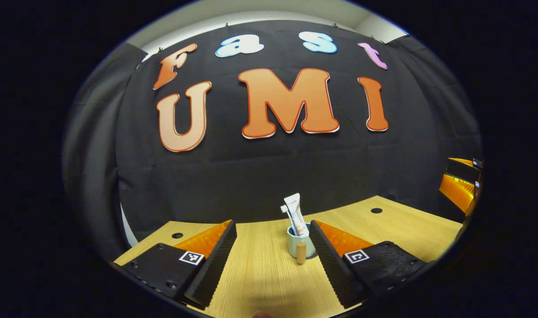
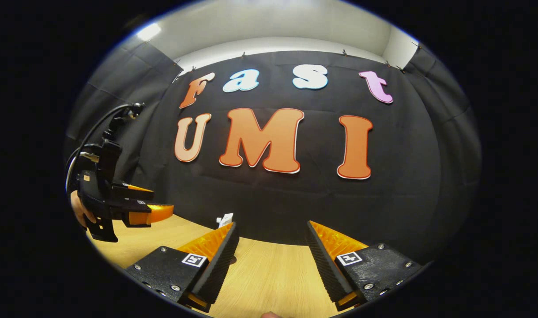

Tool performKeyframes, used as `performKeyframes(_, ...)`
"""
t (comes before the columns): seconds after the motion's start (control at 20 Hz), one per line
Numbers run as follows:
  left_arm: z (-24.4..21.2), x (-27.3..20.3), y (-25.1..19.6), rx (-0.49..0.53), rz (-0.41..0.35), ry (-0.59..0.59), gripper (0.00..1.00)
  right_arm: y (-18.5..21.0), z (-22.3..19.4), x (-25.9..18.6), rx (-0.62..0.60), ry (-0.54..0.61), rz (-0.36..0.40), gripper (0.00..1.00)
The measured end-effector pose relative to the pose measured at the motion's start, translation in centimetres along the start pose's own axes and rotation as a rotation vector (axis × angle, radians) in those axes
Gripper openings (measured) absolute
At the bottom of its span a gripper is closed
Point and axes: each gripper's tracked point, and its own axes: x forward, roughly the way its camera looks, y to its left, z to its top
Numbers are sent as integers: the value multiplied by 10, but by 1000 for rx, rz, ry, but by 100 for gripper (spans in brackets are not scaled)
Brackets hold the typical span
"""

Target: Put the toothbrush and toothpaste on the desktop into the cup, then pick up the cup and place it on the coaster on the desktop.

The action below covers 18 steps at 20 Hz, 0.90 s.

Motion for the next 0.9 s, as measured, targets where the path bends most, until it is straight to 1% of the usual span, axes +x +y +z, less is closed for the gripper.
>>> performKeyframes(0.2,6,-24,15,-31,18,-77,99,23,-1,1,-7,-12,29,91)
performKeyframes(0.55,1,-47,40,-100,71,-181,100,45,-15,4,9,5,43,92)
performKeyframes(0.6,-4,-49,42,-111,77,-190,99,47,-18,4,13,9,44,92)
performKeyframes(0.7,-11,-51,44,-140,78,-194,99,50,-22,5,18,13,43,92)
performKeyframes(0.9,-27,-47,46,-172,79,-168,100,52,-29,5,24,22,43,92)
